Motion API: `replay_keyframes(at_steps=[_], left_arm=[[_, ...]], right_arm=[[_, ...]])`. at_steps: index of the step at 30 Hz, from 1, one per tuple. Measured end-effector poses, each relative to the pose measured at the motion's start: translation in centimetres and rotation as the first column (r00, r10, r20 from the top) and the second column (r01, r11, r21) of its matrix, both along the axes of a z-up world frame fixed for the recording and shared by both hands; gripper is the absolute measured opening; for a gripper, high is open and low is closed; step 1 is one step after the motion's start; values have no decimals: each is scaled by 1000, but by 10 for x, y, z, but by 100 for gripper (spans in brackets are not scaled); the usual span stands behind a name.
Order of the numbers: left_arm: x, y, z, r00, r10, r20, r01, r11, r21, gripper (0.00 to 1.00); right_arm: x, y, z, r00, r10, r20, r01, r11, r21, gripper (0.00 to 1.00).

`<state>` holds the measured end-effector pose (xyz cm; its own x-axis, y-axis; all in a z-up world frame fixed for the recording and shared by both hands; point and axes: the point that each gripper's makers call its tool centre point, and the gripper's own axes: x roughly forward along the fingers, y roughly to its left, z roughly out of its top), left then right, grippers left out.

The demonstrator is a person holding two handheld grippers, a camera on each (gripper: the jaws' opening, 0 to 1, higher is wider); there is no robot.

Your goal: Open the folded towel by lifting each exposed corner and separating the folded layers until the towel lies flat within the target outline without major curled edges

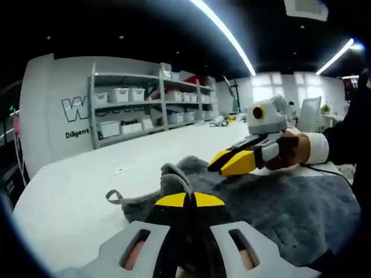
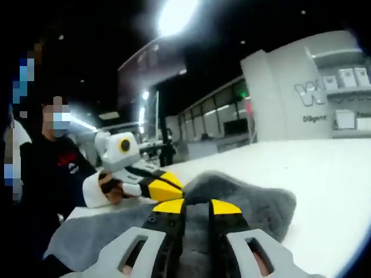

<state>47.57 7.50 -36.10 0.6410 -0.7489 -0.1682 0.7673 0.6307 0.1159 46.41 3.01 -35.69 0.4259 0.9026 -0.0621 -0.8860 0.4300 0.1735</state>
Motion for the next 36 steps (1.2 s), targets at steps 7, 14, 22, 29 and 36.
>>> replay_keyframes(at_steps=[7, 14, 22, 29, 36], left_arm=[[-8, -11, -1, 999, -29, 35, 28, 999, 29, 2], [-12, -19, -1, 997, -50, 62, 46, 998, 52, 2], [-17, -27, -3, 996, -59, 71, 55, 996, 65, 2], [-19, -32, -3, 992, -67, 110, 55, 993, 105, 2], [-25, -43, -5, 971, -81, 226, 27, 972, 234, 2]], right_arm=[[1, 0, 1, 1000, -5, -17, 5, 1000, 24, 9], [6, 2, 6, 991, 17, -131, -1, 993, 119, 16], [-1, 8, 5, 969, 33, -243, 14, 982, 188, 21], [2, 7, 3, 959, 27, -283, 30, 980, 195, 18], [5, 6, 1, 955, 9, -296, 50, 980, 193, 12]])
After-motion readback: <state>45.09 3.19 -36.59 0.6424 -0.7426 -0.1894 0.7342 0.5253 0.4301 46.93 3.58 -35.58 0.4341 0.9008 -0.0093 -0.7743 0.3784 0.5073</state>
